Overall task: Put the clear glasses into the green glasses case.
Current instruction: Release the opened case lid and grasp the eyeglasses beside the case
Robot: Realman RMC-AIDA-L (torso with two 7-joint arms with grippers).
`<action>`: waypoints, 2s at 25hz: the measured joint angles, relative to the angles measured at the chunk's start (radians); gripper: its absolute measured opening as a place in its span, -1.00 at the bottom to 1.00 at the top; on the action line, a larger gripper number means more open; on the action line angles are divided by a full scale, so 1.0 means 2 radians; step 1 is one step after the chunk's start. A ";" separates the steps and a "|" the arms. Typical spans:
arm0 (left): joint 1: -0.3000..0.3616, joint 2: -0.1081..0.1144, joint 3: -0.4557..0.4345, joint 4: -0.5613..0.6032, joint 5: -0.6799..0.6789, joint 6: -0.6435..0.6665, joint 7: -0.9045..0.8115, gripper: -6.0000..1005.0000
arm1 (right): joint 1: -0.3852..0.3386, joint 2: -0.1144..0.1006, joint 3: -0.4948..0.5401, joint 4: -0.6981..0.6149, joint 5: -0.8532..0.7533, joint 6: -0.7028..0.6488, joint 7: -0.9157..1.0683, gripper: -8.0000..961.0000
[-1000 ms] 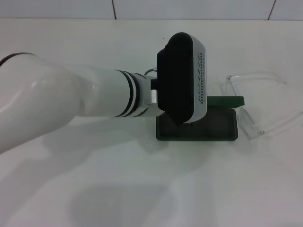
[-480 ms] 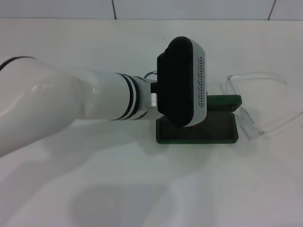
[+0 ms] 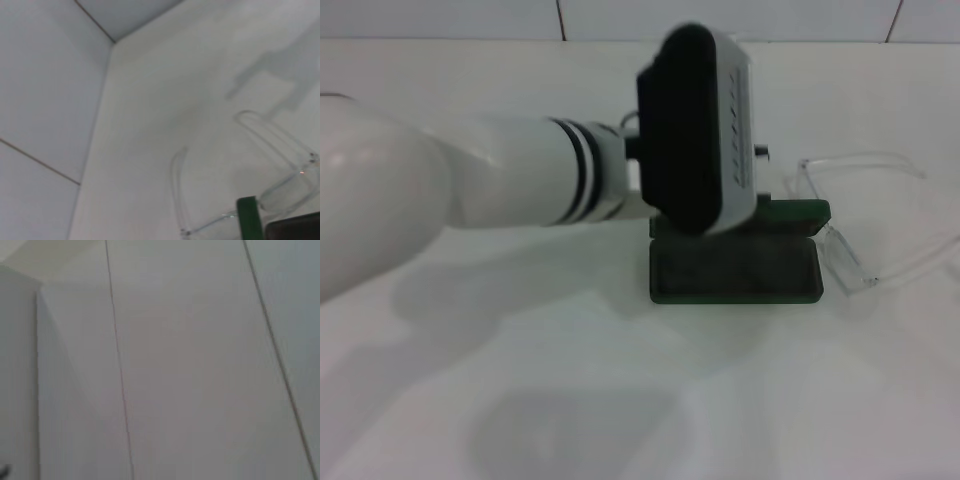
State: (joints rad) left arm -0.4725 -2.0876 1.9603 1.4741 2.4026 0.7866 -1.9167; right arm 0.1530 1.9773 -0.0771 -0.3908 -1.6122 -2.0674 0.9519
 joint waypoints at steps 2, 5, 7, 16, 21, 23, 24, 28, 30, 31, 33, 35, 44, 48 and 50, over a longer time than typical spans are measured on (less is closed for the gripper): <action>0.013 -0.001 -0.011 0.024 0.000 0.006 -0.002 -0.15 | 0.007 0.000 0.000 -0.006 -0.021 0.013 0.005 0.69; 0.049 -0.002 -0.023 0.070 -0.019 0.005 -0.005 -0.15 | 0.032 0.002 -0.002 -0.042 -0.083 0.047 0.049 0.68; 0.071 -0.002 -0.030 0.096 -0.040 0.002 -0.005 -0.15 | 0.054 0.007 -0.017 -0.088 -0.129 0.067 0.109 0.67; 0.156 0.000 -0.075 0.168 -0.189 0.006 0.044 -0.15 | 0.074 0.011 -0.215 -0.337 -0.179 0.082 0.430 0.47; 0.188 -0.001 -0.069 0.177 -0.193 0.006 0.063 -0.15 | 0.088 0.010 -0.332 -0.487 -0.230 0.118 0.595 0.47; 0.191 -0.001 -0.070 0.177 -0.198 0.006 0.064 -0.15 | 0.105 0.009 -0.350 -0.509 -0.263 0.127 0.636 0.47; 0.191 0.000 -0.070 0.175 -0.200 0.006 0.064 -0.15 | 0.122 0.008 -0.354 -0.512 -0.288 0.128 0.658 0.47; 0.192 0.000 -0.072 0.170 -0.203 0.006 0.071 -0.15 | 0.182 0.013 -0.364 -0.507 -0.379 0.128 0.696 0.47; 0.192 0.000 -0.072 0.169 -0.203 0.006 0.073 -0.15 | 0.204 0.017 -0.375 -0.504 -0.409 0.127 0.703 0.47; 0.192 0.000 -0.072 0.169 -0.204 0.006 0.073 -0.15 | 0.214 0.018 -0.383 -0.503 -0.418 0.127 0.708 0.46; 0.191 0.000 -0.071 0.168 -0.204 0.006 0.074 -0.15 | 0.229 0.016 -0.405 -0.495 -0.425 0.129 0.719 0.46; 0.191 0.000 -0.071 0.165 -0.204 0.005 0.074 -0.16 | 0.244 0.014 -0.419 -0.482 -0.433 0.132 0.726 0.46; 0.188 -0.001 -0.067 0.150 -0.204 0.002 0.075 -0.16 | 0.287 0.019 -0.467 -0.426 -0.475 0.174 0.730 0.44; 0.185 -0.002 -0.066 0.143 -0.205 0.002 0.076 -0.16 | 0.299 0.021 -0.490 -0.397 -0.475 0.199 0.731 0.43; 0.185 -0.002 -0.066 0.142 -0.205 0.002 0.077 -0.16 | 0.303 0.022 -0.499 -0.387 -0.472 0.208 0.732 0.43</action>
State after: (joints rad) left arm -0.1033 -2.0907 1.8282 1.7589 1.9928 0.7898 -1.7623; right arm 0.7585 2.0204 -1.0745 -1.1656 -2.5562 -1.6517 2.4150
